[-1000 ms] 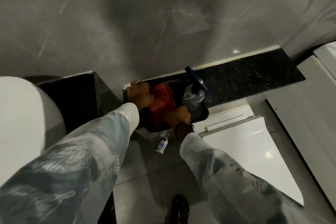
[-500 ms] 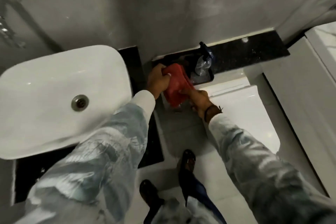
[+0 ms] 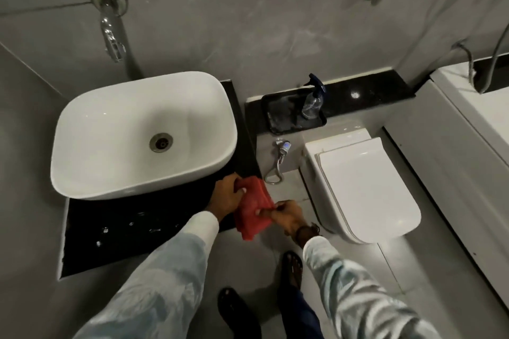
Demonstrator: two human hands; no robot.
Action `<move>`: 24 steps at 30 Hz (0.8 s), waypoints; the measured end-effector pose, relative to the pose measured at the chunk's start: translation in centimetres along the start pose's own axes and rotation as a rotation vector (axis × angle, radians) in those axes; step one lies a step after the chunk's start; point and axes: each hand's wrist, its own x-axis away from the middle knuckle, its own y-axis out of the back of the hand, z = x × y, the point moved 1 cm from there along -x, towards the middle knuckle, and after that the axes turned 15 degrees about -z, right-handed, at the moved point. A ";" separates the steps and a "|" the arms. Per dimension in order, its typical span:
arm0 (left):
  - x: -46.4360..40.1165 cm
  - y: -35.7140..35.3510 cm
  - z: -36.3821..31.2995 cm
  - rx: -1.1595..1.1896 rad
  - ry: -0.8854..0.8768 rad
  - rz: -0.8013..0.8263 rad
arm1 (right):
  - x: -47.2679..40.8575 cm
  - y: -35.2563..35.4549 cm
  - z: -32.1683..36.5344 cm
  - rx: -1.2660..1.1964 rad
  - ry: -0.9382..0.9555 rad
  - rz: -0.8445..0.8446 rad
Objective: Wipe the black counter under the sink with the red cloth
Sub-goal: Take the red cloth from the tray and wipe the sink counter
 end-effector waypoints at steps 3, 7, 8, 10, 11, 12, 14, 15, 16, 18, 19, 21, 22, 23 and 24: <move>0.2 0.3 1.1 0.041 -0.046 -0.093 | -0.3 -0.8 -0.3 0.013 0.068 -0.094; 1.8 -0.9 1.6 -0.292 -0.211 -0.329 | -0.3 2.3 3.4 0.046 0.283 -0.369; 2.8 -1.7 1.3 -0.400 -0.265 -0.360 | -0.2 3.2 5.5 0.023 0.382 -0.451; 4.8 -4.3 0.8 -0.487 -0.336 -0.317 | 0.1 3.8 10.2 -0.026 0.640 -0.525; 5.5 -5.8 0.8 -0.508 -0.367 -0.308 | 0.3 3.6 12.6 -0.024 0.785 -0.517; 5.9 -7.1 1.1 -0.508 -0.375 -0.328 | 0.4 2.9 15.0 0.007 0.915 -0.488; 6.0 -8.7 1.5 -0.470 -0.326 -0.342 | 0.4 1.0 18.8 0.142 1.101 -0.408; 6.1 -9.2 1.7 -0.472 -0.307 -0.333 | 0.1 -0.1 20.1 0.220 1.159 -0.373; 6.0 -9.6 1.8 -0.483 -0.304 -0.325 | -0.2 -1.4 20.8 0.307 1.199 -0.334; 5.9 -10.1 1.6 -0.522 -0.299 -0.290 | -1.1 -3.7 20.9 0.483 1.211 -0.245; 5.9 -10.2 1.6 -0.531 -0.289 -0.282 | -1.5 -4.9 20.6 0.550 1.199 -0.197; 5.8 -10.4 1.4 -0.521 -0.285 -0.288 | -2.4 -6.3 19.6 0.655 1.209 -0.181; 5.9 -10.2 1.7 -0.514 -0.288 -0.291 | -2.6 -6.9 19.2 0.689 1.233 -0.201; 5.9 -10.1 1.9 -0.504 -0.306 -0.287 | -2.9 -6.8 19.0 0.705 1.246 -0.227; 6.1 -9.9 2.6 -0.495 -0.318 -0.284 | -3.0 -6.9 18.9 0.706 1.257 -0.236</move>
